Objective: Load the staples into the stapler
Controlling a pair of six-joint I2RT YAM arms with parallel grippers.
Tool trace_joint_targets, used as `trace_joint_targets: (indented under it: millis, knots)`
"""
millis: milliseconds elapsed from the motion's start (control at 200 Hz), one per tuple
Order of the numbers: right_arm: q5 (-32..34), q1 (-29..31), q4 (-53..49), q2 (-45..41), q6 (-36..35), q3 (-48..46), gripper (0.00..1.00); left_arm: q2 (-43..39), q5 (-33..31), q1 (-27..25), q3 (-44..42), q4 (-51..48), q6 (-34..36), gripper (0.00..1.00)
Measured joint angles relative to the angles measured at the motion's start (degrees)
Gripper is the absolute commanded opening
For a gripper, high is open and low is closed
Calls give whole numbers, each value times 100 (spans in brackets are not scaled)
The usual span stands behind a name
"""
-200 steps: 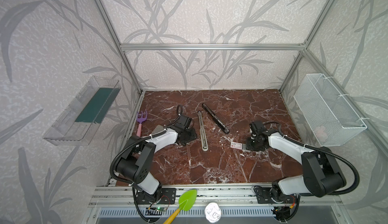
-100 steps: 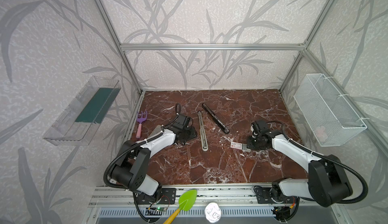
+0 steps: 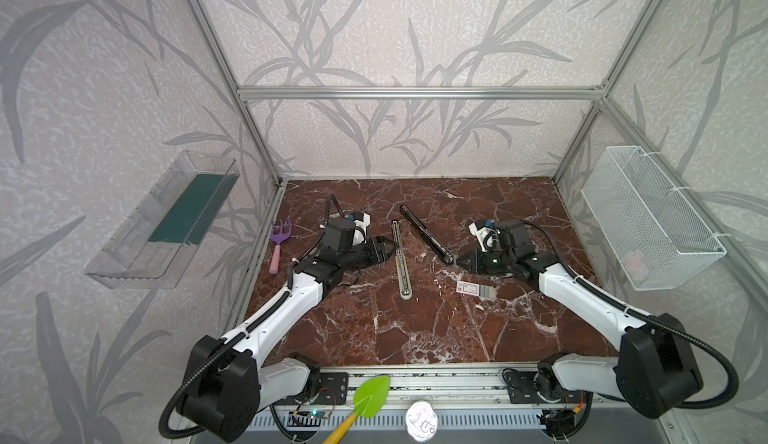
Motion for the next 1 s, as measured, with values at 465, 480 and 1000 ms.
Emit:
trace_joint_targets:
  millis: [465, 480, 1000]
  knots:
    - [-2446, 330, 4227, 802, 2157, 37, 0, -188, 2249, 337, -949, 3912, -2055, 57]
    - [-2487, 339, 4336, 828, 2249, 37, 0, -184, 2275, 337, -964, 4006, -2118, 57]
    - [-3276, 778, 6946, 1725, 4041, 234, 0, 61, 2575, 13, -970, 5042, -2649, 49]
